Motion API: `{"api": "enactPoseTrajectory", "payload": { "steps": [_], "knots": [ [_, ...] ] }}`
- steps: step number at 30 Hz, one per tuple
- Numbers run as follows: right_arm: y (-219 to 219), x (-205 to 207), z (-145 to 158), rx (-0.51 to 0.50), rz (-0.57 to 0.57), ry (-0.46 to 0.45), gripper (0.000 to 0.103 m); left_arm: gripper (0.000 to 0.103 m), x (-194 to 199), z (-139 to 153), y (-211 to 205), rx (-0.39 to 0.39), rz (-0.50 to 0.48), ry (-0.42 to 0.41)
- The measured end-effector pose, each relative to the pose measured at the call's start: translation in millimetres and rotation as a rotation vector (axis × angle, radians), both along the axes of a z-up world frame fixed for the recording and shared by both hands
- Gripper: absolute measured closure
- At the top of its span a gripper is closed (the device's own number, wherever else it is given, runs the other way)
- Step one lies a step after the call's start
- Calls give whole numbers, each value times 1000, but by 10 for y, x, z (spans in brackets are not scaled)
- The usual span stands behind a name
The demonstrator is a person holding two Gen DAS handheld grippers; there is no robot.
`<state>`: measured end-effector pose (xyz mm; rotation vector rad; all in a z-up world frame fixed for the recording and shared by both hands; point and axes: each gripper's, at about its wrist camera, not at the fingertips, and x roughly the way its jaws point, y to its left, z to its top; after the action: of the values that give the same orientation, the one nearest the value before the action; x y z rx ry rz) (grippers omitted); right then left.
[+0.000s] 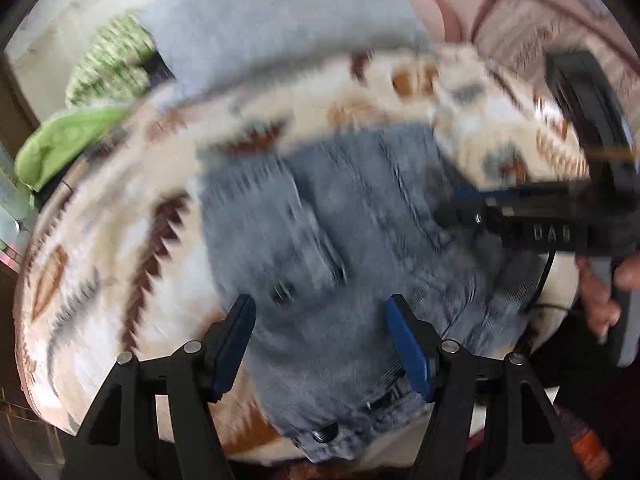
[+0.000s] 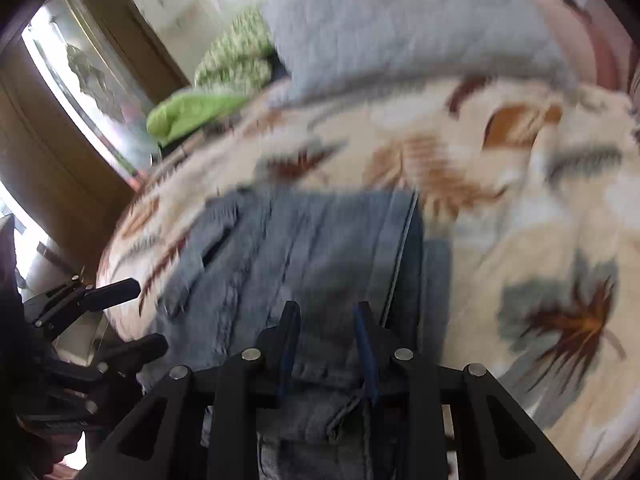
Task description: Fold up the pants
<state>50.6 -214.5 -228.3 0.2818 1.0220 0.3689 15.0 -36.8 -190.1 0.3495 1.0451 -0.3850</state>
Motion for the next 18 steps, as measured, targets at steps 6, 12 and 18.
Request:
{"api": "enactPoseTrajectory", "payload": {
  "steps": [6,12,18],
  "knots": [
    [-70,20,67,7,-23,-53,72,34,91,79,53,-37,-7,16],
    [-171,291,248,135,-91,-155,72,34,618,304,186,-34,97,-50],
    [-79,716,17,159,-100,-77,71,34,1147,-147,40,71,143,12]
  ]
}}
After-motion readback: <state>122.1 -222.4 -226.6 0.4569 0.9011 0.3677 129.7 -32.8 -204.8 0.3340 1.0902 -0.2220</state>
